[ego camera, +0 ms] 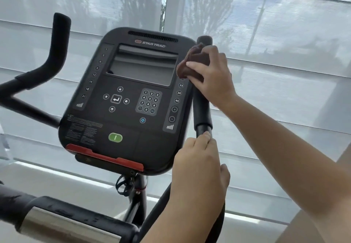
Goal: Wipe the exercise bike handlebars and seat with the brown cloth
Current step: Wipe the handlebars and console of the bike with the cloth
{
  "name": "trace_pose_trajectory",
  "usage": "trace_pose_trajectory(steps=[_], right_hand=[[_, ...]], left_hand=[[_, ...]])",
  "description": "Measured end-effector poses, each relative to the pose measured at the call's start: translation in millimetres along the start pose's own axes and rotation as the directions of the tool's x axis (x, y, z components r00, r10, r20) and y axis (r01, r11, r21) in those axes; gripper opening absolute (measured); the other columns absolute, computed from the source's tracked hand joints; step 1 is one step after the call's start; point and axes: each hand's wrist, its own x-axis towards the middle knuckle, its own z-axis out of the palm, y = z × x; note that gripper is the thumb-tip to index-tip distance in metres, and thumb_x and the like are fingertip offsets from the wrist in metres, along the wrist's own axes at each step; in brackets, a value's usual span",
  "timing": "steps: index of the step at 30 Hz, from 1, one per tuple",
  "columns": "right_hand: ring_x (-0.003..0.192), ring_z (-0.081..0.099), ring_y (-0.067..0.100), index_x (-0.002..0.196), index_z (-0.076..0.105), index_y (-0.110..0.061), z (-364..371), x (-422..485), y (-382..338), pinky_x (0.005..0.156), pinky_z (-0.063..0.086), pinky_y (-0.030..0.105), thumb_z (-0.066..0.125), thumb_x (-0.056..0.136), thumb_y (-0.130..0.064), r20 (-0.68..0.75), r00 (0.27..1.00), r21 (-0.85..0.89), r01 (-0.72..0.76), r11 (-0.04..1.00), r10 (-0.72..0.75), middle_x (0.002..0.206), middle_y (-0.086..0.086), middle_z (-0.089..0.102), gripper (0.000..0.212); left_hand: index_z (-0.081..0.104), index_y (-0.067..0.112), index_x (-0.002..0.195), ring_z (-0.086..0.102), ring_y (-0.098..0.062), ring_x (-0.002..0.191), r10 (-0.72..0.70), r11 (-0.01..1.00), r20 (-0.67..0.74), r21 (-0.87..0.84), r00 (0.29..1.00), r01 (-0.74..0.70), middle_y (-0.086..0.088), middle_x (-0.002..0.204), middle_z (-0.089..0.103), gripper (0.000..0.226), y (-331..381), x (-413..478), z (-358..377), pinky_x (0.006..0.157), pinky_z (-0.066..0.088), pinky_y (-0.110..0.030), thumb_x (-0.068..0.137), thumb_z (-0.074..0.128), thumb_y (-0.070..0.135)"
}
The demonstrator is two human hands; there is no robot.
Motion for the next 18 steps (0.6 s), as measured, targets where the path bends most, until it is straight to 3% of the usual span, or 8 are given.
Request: trace_pose_trajectory(steps=[2, 4, 6, 8, 10, 14, 16, 18], right_hand=[[0.103, 0.047, 0.032, 0.107, 0.068, -0.015, -1, -37, -1, 0.091, 0.042, 0.038, 0.069, 0.080, -0.022, 0.057, 0.996, 0.182, -0.079, 0.980, 0.070, 0.117, 0.017, 0.047, 0.028], [0.101, 0.049, 0.014, 0.106, 0.068, -0.019, -8, -70, -3, 0.092, 0.038, 0.018, 0.069, 0.079, -0.020, 0.090, 0.967, 0.391, -0.255, 0.884, 0.239, 0.110, 0.009, 0.047, 0.027], [0.094, 0.047, -0.006, 0.105, 0.068, -0.025, -16, -90, -6, 0.085, 0.033, 0.002, 0.069, 0.079, -0.020, 0.118, 0.941, 0.507, -0.333, 0.795, 0.319, 0.104, 0.002, 0.046, 0.027], [0.093, 0.046, -0.010, 0.104, 0.068, -0.028, -23, -97, -7, 0.083, 0.031, -0.001, 0.070, 0.078, -0.022, 0.173, 0.954, 0.508, -0.299, 0.808, 0.244, 0.101, 0.000, 0.046, 0.027], [0.091, 0.047, -0.002, 0.106, 0.067, -0.027, -28, -86, -5, 0.083, 0.030, -0.001, 0.071, 0.077, -0.024, 0.248, 0.956, 0.481, -0.260, 0.837, 0.154, 0.101, 0.001, 0.045, 0.029], [0.097, 0.048, 0.012, 0.109, 0.066, -0.022, -26, -68, -11, 0.085, 0.030, 0.007, 0.069, 0.080, -0.022, 0.263, 0.935, 0.440, -0.334, 0.833, 0.236, 0.107, 0.008, 0.045, 0.029], [0.096, 0.048, 0.009, 0.108, 0.067, -0.023, -30, -81, -18, 0.084, 0.030, 0.004, 0.069, 0.079, -0.022, 0.269, 0.934, 0.464, -0.339, 0.818, 0.235, 0.106, 0.007, 0.045, 0.029], [0.092, 0.046, -0.005, 0.105, 0.067, -0.029, -39, -103, -23, 0.084, 0.028, -0.002, 0.071, 0.077, -0.025, 0.279, 0.947, 0.500, -0.283, 0.818, 0.158, 0.103, 0.000, 0.044, 0.029]], left_hand=[[0.070, 0.004, 0.091, 0.065, -0.023, 0.082, -0.004, 1.000, -0.001, -0.001, 1.000, 0.004, -0.007, 0.100, 0.071, 0.042, 0, -1, 0, 0.067, 0.053, -0.027, 0.053, 0.082, 0.017], [0.066, 0.004, 0.103, 0.061, -0.026, 0.098, 0.001, 1.000, -0.008, -0.015, 1.000, -0.001, -0.010, 0.113, 0.065, 0.042, 3, -4, -3, 0.081, 0.049, -0.031, 0.063, 0.076, 0.015], [0.058, 0.009, 0.117, 0.047, -0.023, 0.118, 0.010, 0.999, 0.003, -0.035, 1.000, -0.010, -0.007, 0.130, 0.053, 0.042, 9, -6, -4, 0.097, 0.036, -0.033, 0.077, 0.064, 0.019], [0.052, 0.015, 0.122, 0.036, -0.018, 0.124, 0.029, 0.999, 0.034, -0.029, 0.999, -0.028, -0.001, 0.133, 0.046, 0.041, 13, -9, -9, 0.102, 0.025, -0.034, 0.082, 0.056, 0.024], [0.051, 0.019, 0.120, 0.036, -0.015, 0.119, 0.056, 0.998, 0.051, 0.019, 0.997, -0.057, 0.003, 0.127, 0.046, 0.039, 12, -13, -15, 0.103, 0.026, -0.032, 0.083, 0.054, 0.028], [0.061, 0.015, 0.113, 0.051, -0.020, 0.112, 0.065, 0.995, 0.067, 0.067, 0.996, -0.069, -0.002, 0.123, 0.057, 0.039, 2, -35, -35, 0.095, 0.037, -0.034, 0.078, 0.061, 0.033], [0.067, 0.014, 0.106, 0.060, -0.023, 0.104, 0.059, 0.994, 0.058, 0.087, 0.997, -0.064, -0.004, 0.115, 0.064, 0.043, -4, -47, -41, 0.085, 0.044, -0.034, 0.069, 0.061, 0.036], [0.061, 0.018, 0.117, 0.049, -0.017, 0.118, 0.044, 0.999, 0.084, 0.017, 0.996, -0.046, 0.000, 0.129, 0.055, 0.051, -9, -57, -41, 0.095, 0.032, -0.029, 0.073, 0.054, 0.041]])
